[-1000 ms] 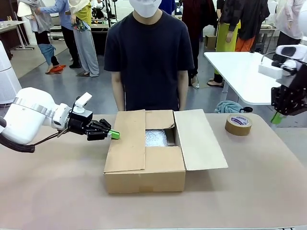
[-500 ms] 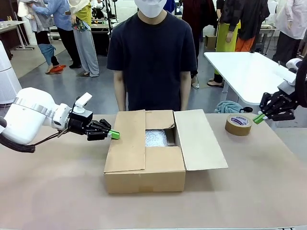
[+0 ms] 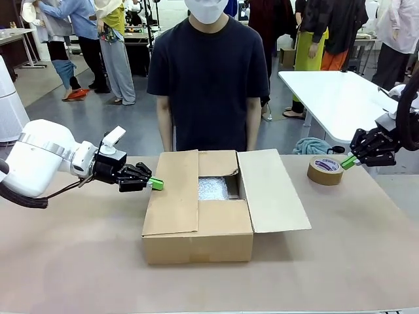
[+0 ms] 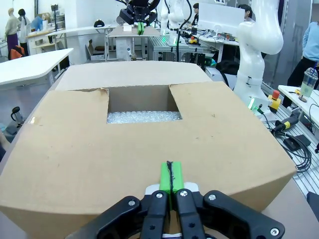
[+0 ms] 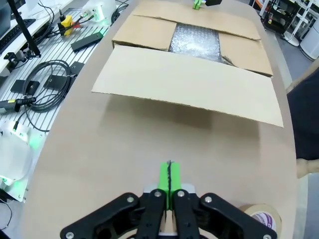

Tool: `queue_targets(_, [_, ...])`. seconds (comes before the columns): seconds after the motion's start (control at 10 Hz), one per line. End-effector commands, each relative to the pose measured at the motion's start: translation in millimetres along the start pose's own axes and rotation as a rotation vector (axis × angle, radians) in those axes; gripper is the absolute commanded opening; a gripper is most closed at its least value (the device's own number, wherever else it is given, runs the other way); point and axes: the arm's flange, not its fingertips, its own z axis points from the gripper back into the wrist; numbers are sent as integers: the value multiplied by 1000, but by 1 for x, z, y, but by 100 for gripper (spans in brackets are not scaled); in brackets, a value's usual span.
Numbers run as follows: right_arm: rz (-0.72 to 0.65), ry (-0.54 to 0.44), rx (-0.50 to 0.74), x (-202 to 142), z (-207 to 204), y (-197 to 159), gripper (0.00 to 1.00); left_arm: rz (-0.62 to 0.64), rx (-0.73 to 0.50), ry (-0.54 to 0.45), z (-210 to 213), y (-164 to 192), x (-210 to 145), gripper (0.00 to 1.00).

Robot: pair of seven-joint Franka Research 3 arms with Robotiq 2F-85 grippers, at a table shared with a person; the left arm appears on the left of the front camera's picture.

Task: Wrap the clocks to prevent damage.
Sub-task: Push the left (or right) flap of the Package Box to close it.

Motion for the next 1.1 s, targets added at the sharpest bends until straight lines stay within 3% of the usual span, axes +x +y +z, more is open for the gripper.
queue_targets(0.0, [14,15,11,0,2,2,1,14,8,-1,-3,2,-3,1])
queue_targets(0.3, [-39,-84,-115,-20,-26,-2,1,14,8,-1,-3,2,-3,1])
queue_targets(0.6, [-72,-107,-230,-40,-65,-3,1,14,8,-1,-3,2,-3,1])
queue_targets(0.8, [-91,-131,-236,-50,-87,-6,1,14,8,-1,-3,2,-3,1])
queue_targets(1.0, [-116,-177,-164,-60,-111,-11,1,14,8,-1,-3,2,-3,1])
